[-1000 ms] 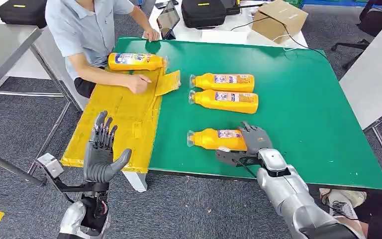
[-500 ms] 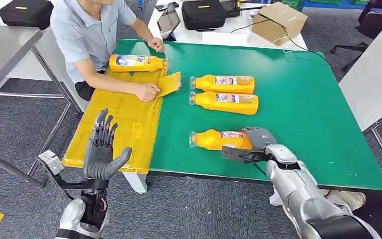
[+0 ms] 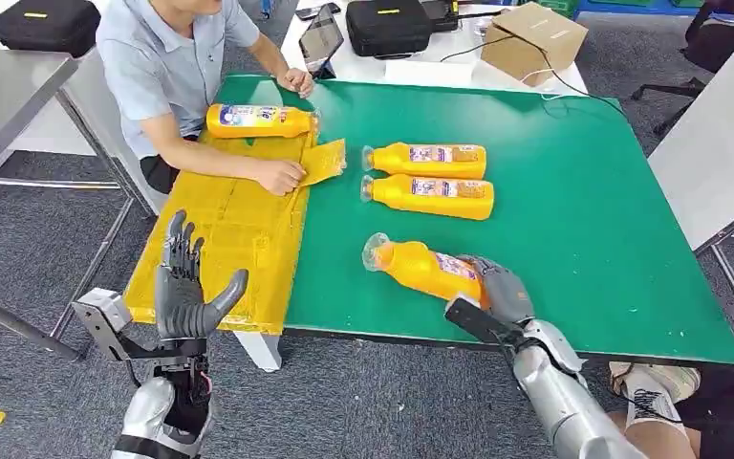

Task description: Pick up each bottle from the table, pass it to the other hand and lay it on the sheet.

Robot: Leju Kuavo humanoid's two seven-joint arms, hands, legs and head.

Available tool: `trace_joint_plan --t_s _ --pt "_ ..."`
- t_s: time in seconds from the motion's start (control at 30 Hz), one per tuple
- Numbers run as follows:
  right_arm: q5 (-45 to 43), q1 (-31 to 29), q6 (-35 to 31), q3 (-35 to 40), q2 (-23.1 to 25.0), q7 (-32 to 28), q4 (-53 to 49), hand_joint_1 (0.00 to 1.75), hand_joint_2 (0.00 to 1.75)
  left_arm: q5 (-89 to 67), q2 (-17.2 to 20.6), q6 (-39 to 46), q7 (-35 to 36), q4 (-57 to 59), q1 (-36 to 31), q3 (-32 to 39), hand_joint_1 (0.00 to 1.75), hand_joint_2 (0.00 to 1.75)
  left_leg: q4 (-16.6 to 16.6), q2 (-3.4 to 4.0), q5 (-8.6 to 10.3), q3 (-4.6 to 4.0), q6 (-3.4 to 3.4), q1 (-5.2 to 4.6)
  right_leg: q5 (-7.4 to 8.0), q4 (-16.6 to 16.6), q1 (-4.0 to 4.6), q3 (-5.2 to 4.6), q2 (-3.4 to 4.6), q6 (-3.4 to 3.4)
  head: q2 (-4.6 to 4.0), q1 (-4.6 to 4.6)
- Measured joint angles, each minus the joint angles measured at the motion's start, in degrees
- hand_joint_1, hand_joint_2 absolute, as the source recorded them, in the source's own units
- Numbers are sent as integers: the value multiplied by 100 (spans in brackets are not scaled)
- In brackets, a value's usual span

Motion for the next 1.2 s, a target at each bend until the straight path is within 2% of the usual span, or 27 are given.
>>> trace_joint_plan --t_s 0.23,0.47,0.73,1.07,1.2 --pt "-910 820 7 -164 319 -236 -1578 175 175 -876 -35 649 -83 -129 400 -210 0 175 0 -4 4 -53 -2 5 0 3 -2 -46 -1 0 0 0" --pt "-1271 1078 185 -199 566 -395 -2667 175 175 -1491 20 -14 -57 -144 676 -623 0 175 0 -3 3 -82 -2 0 0 2 -9 -77 -1 0 0 0" --pt "-1261 1117 422 11 734 -472 -2923 175 175 -1561 68 -496 -4 -46 675 -942 0 175 0 -4 4 -84 -2 1 0 2 -7 -82 -1 0 0 0" --pt "-1057 1195 286 909 1062 -596 -2795 175 175 -35 -199 -920 122 170 311 -942 0 175 0 -4 4 -87 -2 2 0 4 -7 -84 -1 0 0 0" --pt "-1062 1173 227 1100 1134 -627 -2661 175 175 107 -227 -978 151 171 285 -944 0 175 0 -4 4 -94 -2 2 -1 3 -8 -89 -2 0 0 0"
